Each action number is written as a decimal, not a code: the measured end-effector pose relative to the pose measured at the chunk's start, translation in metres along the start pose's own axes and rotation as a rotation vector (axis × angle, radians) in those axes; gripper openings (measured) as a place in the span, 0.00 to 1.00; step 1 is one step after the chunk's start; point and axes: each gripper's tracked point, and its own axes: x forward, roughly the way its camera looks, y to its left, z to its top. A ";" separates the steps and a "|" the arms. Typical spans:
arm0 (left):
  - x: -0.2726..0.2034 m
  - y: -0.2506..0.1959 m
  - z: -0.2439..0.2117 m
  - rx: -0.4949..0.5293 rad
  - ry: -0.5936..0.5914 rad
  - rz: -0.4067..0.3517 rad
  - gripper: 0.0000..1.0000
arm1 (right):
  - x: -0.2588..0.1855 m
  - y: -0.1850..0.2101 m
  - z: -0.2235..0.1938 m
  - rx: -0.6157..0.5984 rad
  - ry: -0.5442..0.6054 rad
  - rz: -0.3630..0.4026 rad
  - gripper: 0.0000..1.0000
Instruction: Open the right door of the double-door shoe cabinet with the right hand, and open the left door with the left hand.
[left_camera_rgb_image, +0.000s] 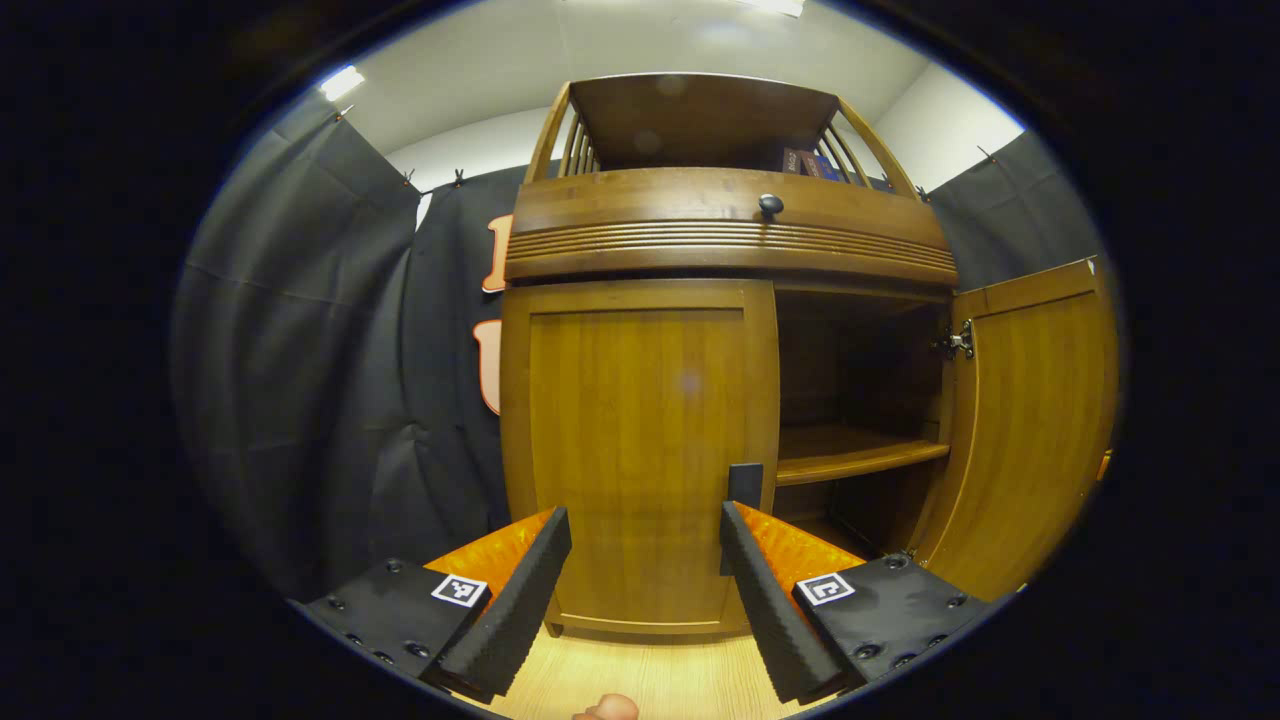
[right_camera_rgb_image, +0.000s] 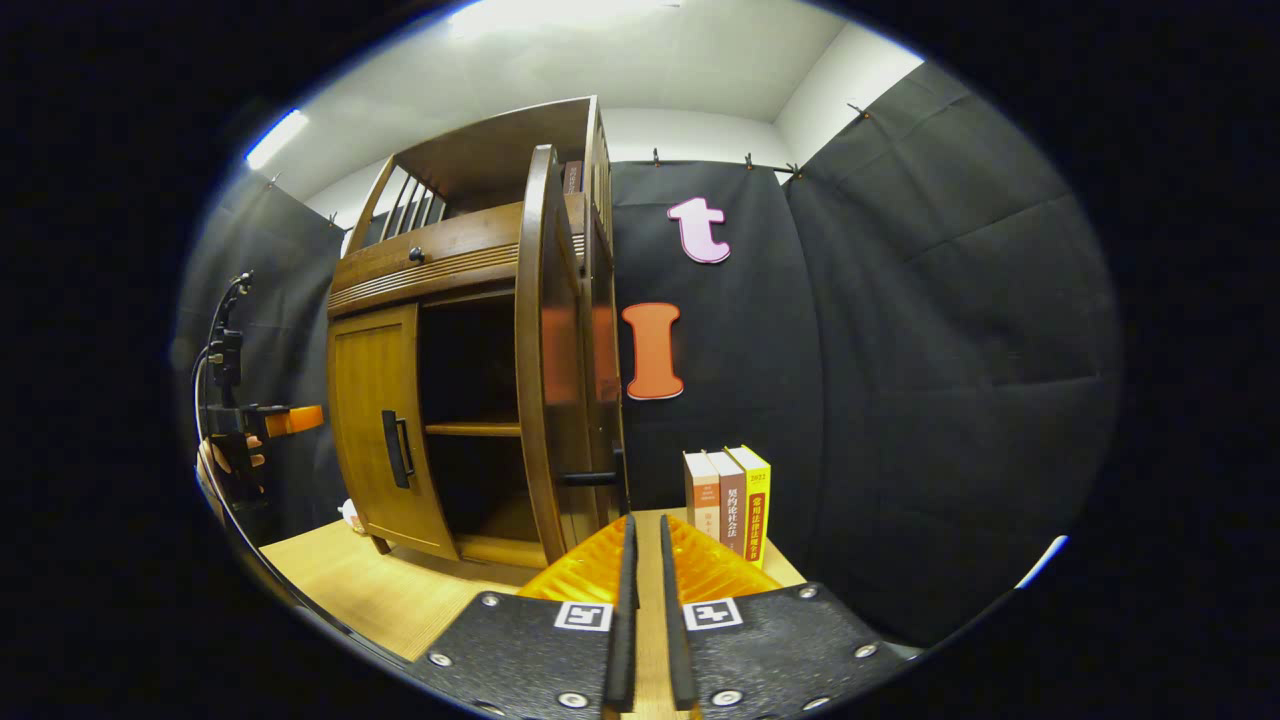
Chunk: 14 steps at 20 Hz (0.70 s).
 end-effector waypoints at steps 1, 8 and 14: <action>0.005 -0.006 -0.005 0.000 0.006 -0.015 0.98 | -0.001 -0.003 0.001 -0.003 -0.005 -0.010 0.23; 0.050 -0.037 -0.029 0.023 0.013 -0.060 0.98 | 0.008 -0.024 0.002 -0.002 -0.027 -0.074 0.84; 0.087 -0.054 -0.054 -0.019 0.061 -0.090 0.99 | 0.015 -0.031 0.001 0.022 -0.042 -0.088 0.99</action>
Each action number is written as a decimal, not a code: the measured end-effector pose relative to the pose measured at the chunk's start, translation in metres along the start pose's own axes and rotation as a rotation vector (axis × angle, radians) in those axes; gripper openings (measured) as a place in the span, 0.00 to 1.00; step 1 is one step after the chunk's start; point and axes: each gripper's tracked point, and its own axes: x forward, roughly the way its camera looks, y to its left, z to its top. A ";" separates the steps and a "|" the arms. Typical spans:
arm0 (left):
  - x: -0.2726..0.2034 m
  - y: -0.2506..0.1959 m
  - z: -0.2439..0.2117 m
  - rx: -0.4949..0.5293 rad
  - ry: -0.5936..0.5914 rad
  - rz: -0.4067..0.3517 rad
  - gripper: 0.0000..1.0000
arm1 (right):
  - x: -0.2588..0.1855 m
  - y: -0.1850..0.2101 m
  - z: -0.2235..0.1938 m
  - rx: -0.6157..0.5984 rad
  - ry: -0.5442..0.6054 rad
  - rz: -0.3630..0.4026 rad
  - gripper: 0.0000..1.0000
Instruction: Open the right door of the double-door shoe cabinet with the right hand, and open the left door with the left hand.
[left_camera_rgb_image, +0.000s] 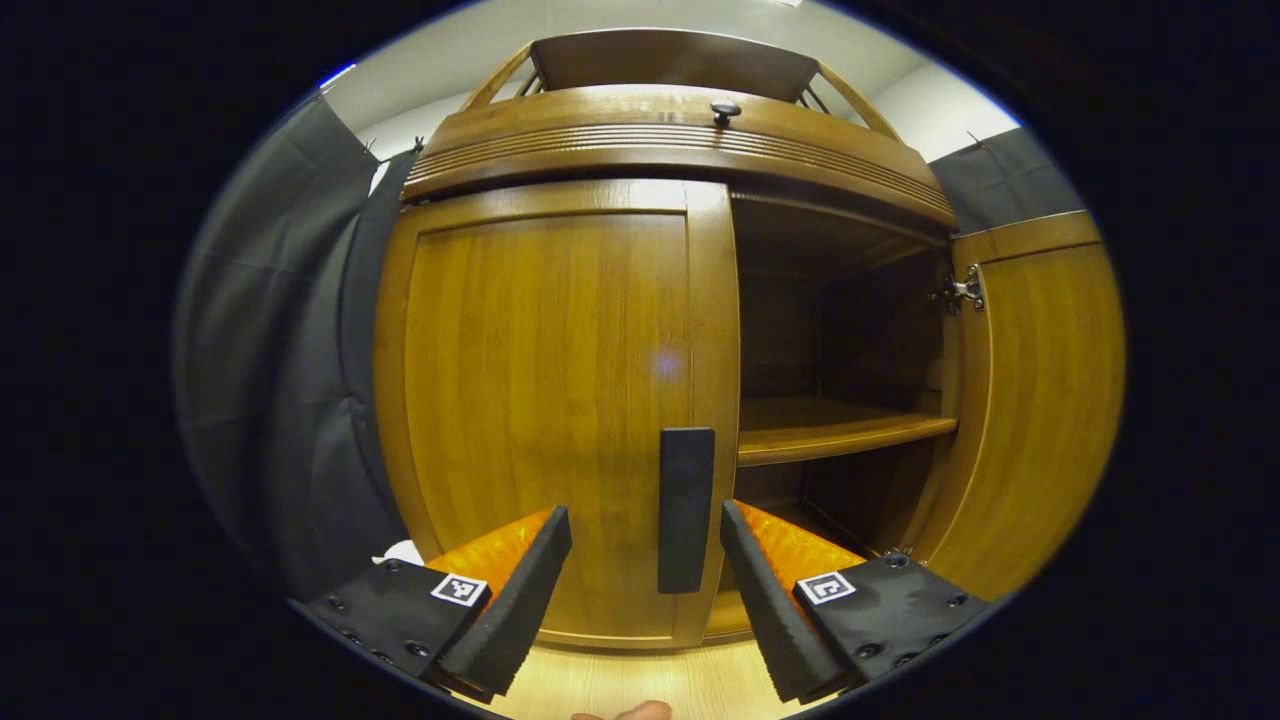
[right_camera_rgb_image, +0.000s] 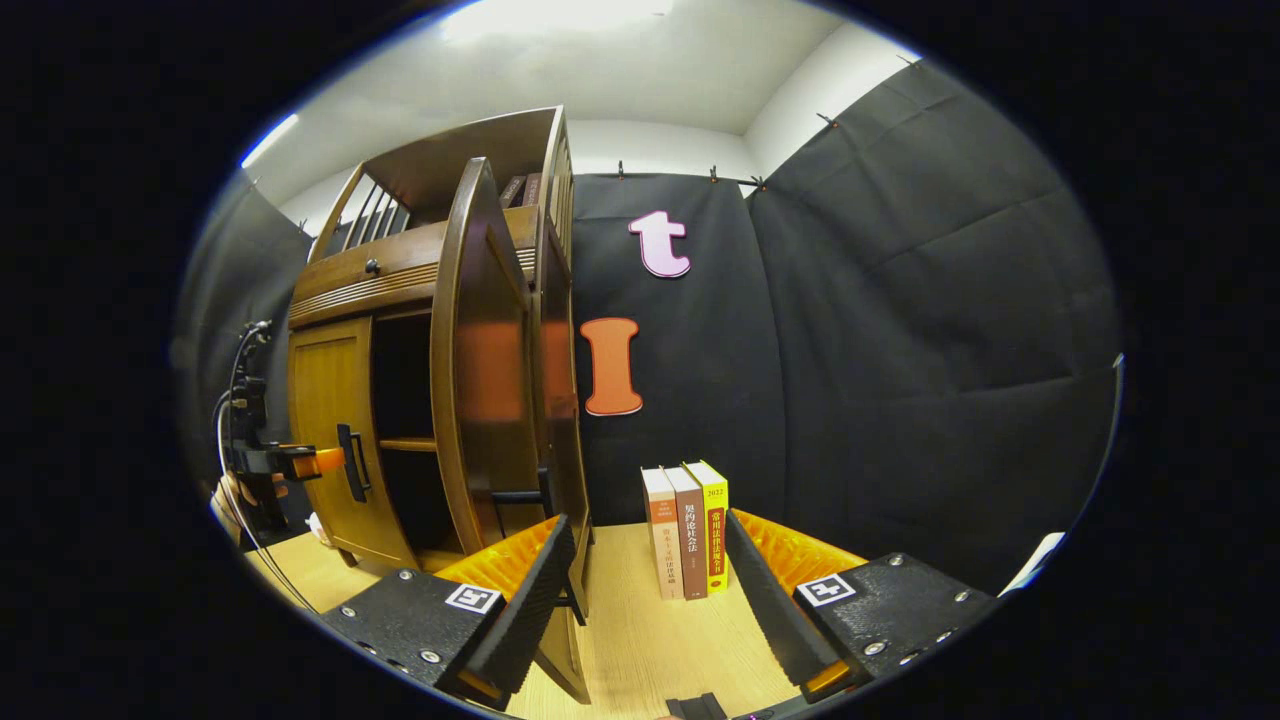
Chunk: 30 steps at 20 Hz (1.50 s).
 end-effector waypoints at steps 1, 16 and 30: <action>0.005 -0.001 -0.003 -0.003 0.005 -0.003 0.99 | 0.000 -0.001 0.000 0.002 -0.003 -0.001 0.99; 0.046 -0.023 -0.023 -0.084 0.016 -0.114 0.49 | -0.005 0.006 0.007 0.035 -0.016 -0.019 0.99; -0.041 -0.005 -0.023 -0.017 0.060 -0.143 0.27 | -0.041 0.027 0.033 0.017 -0.037 -0.038 0.99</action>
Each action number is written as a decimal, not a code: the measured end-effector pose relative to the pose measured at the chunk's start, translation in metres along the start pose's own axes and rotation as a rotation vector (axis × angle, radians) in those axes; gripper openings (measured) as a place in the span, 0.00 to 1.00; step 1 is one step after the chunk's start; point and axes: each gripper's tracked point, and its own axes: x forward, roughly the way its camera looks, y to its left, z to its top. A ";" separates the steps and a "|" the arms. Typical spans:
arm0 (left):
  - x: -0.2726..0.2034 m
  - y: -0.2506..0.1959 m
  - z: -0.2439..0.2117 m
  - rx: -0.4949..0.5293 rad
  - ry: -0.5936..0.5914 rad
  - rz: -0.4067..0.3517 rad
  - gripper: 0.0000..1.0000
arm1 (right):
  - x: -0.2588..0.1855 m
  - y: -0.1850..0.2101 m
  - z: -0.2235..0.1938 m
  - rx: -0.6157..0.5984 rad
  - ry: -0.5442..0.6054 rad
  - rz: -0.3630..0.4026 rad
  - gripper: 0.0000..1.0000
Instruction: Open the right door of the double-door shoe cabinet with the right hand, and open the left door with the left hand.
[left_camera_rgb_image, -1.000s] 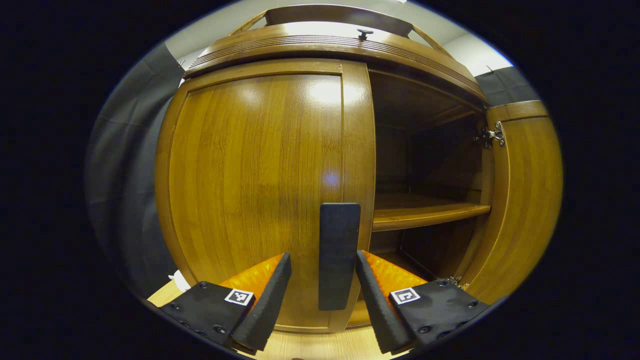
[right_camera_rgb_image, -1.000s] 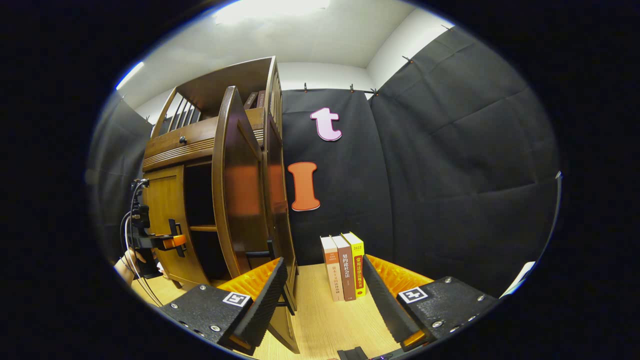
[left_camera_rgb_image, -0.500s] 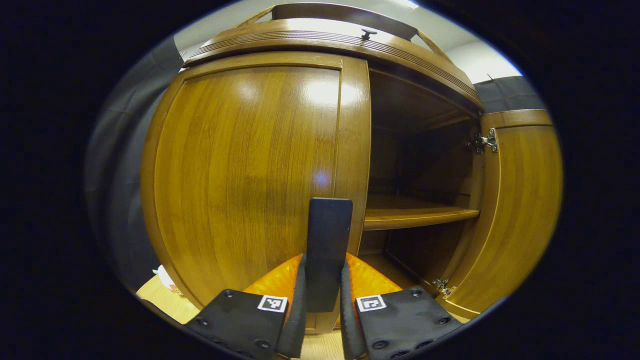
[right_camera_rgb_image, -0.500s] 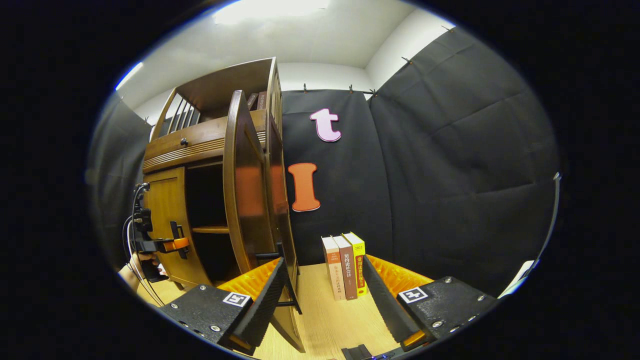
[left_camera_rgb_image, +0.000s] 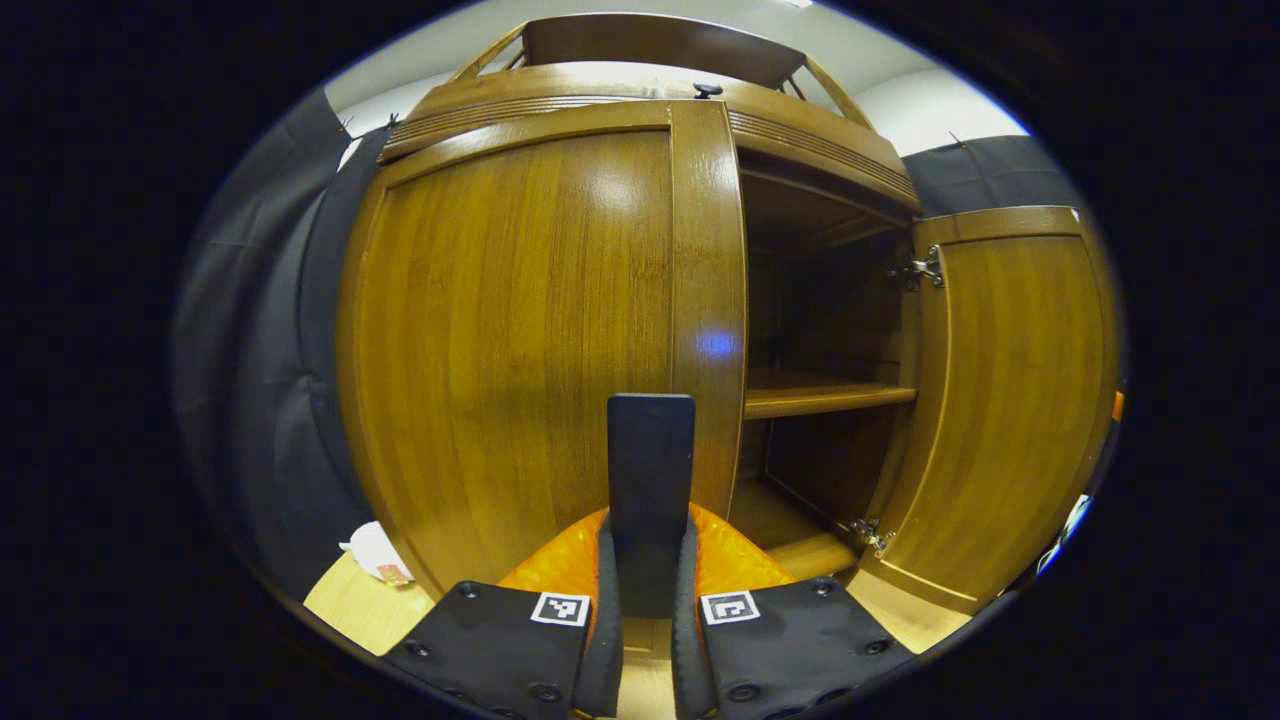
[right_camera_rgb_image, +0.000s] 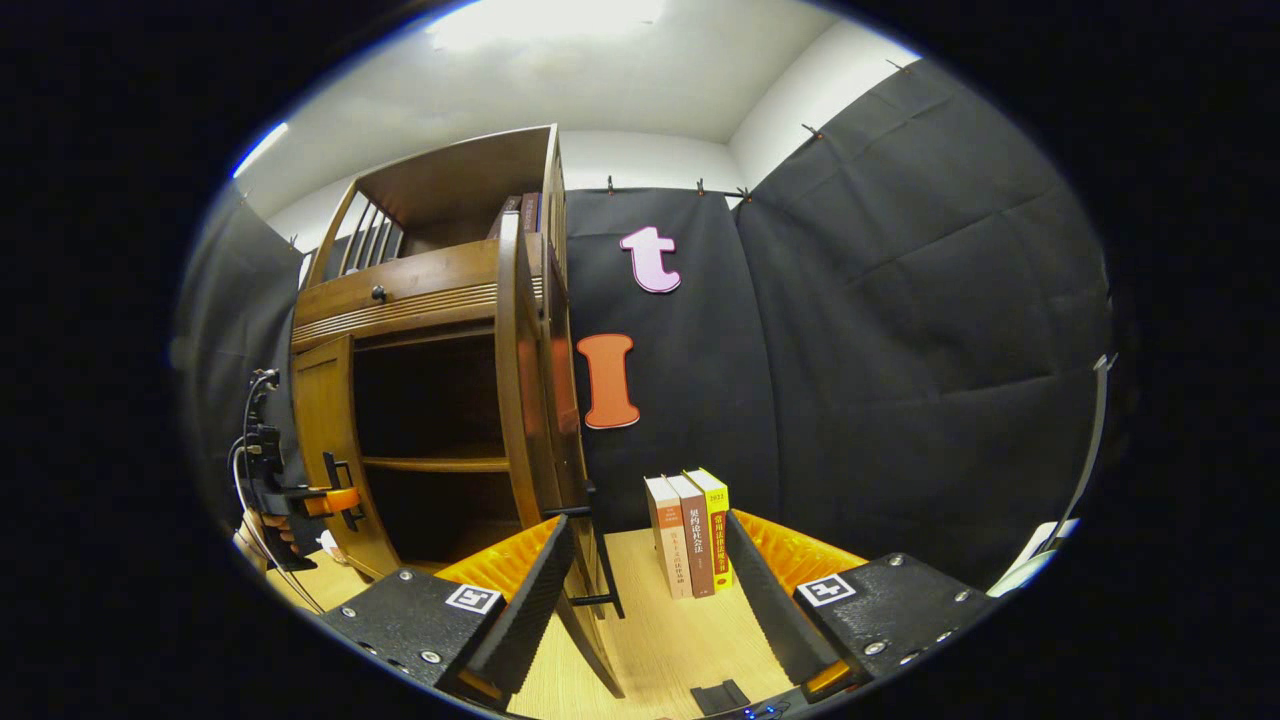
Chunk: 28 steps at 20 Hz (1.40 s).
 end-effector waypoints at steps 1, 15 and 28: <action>-0.011 0.003 0.000 0.002 0.001 -0.003 0.27 | -0.004 0.005 0.004 -0.002 -0.006 0.005 0.99; -0.138 0.097 0.001 0.026 -0.038 0.106 0.24 | -0.030 0.061 0.009 -0.002 -0.022 0.063 0.92; -0.177 0.189 -0.002 0.022 -0.063 0.166 0.08 | -0.032 0.139 0.006 0.014 -0.018 0.163 0.92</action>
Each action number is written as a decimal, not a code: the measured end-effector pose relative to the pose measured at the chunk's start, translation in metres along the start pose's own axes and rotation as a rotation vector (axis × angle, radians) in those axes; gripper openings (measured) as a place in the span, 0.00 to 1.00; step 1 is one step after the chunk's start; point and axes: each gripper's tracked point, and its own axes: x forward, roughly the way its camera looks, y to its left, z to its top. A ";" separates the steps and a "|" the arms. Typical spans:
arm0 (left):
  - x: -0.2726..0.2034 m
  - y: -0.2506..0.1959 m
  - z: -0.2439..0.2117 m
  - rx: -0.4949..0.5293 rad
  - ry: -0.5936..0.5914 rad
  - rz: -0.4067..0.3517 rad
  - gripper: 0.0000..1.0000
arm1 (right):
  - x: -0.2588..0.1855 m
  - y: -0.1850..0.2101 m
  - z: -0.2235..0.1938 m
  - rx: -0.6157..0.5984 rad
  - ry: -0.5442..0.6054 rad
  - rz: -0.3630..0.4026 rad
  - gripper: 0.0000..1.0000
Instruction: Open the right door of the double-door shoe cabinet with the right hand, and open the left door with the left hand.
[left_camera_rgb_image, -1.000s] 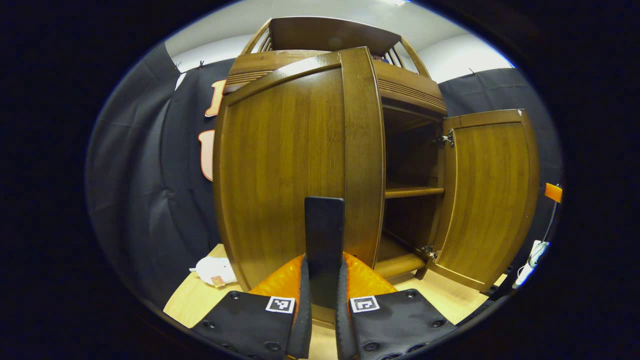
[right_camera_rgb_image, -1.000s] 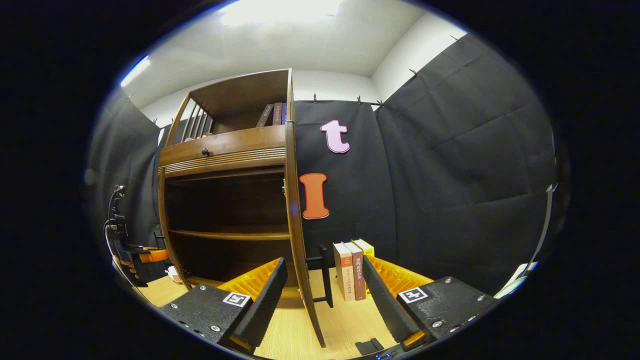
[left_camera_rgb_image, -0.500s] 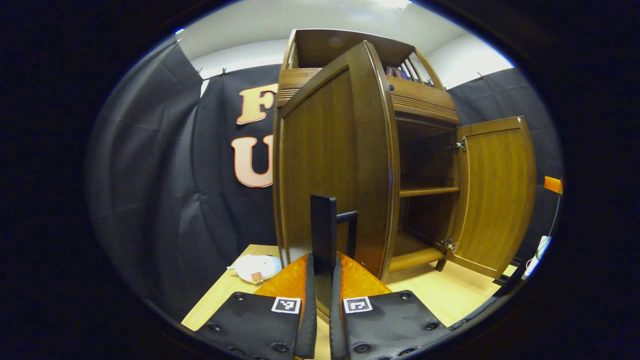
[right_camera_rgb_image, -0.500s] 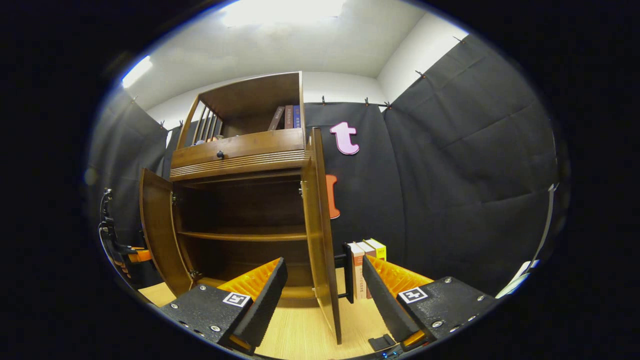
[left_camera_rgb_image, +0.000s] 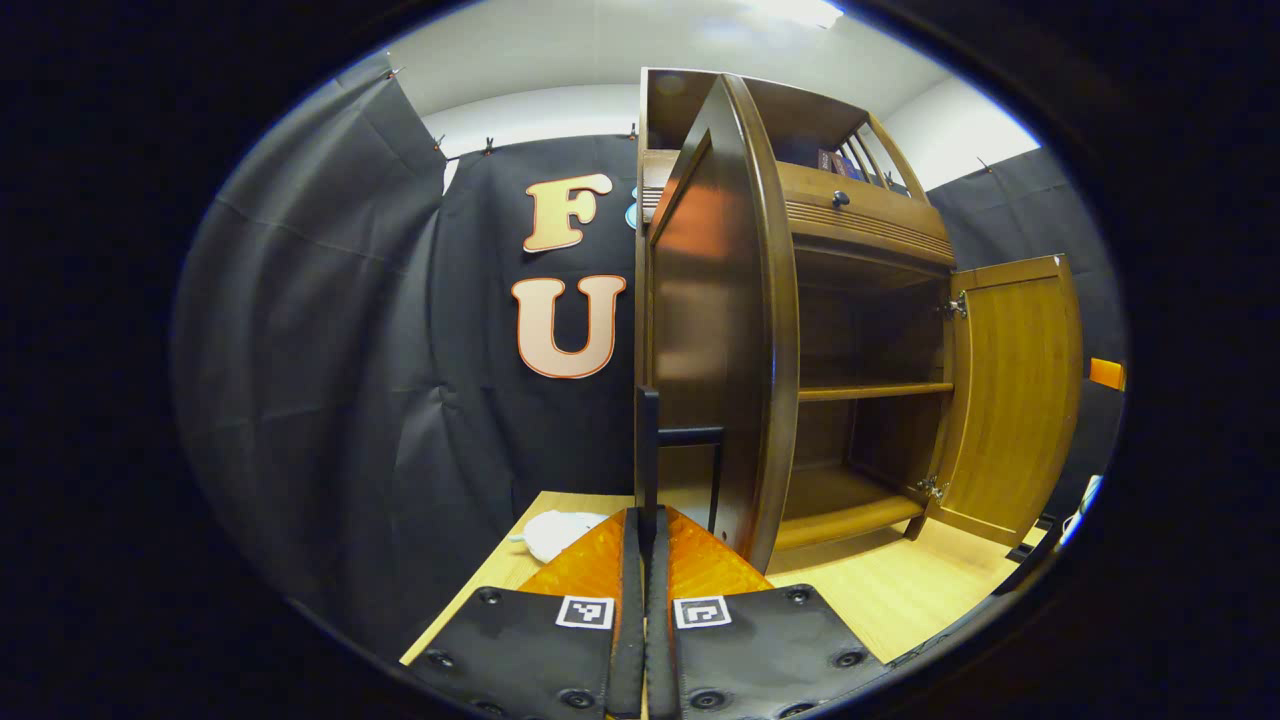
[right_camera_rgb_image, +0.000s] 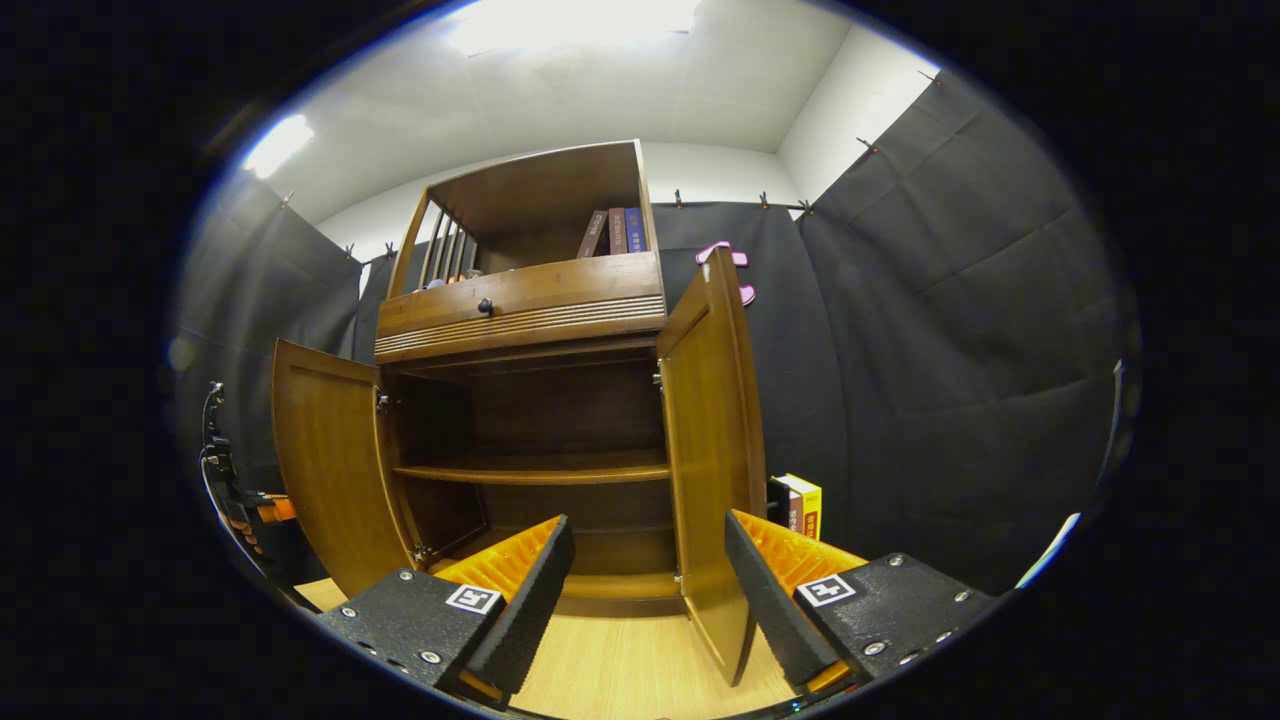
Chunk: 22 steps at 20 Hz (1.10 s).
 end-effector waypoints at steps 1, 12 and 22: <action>0.000 0.000 -0.001 0.009 0.002 -0.006 0.08 | 0.002 0.006 -0.001 0.002 0.003 0.006 0.92; -0.004 -0.001 -0.002 -0.043 0.019 0.021 0.08 | 0.019 0.057 -0.001 -0.010 0.007 0.054 0.92; -0.016 -0.008 -0.004 -0.090 0.048 0.019 0.07 | 0.025 0.076 -0.010 -0.016 0.032 0.094 0.92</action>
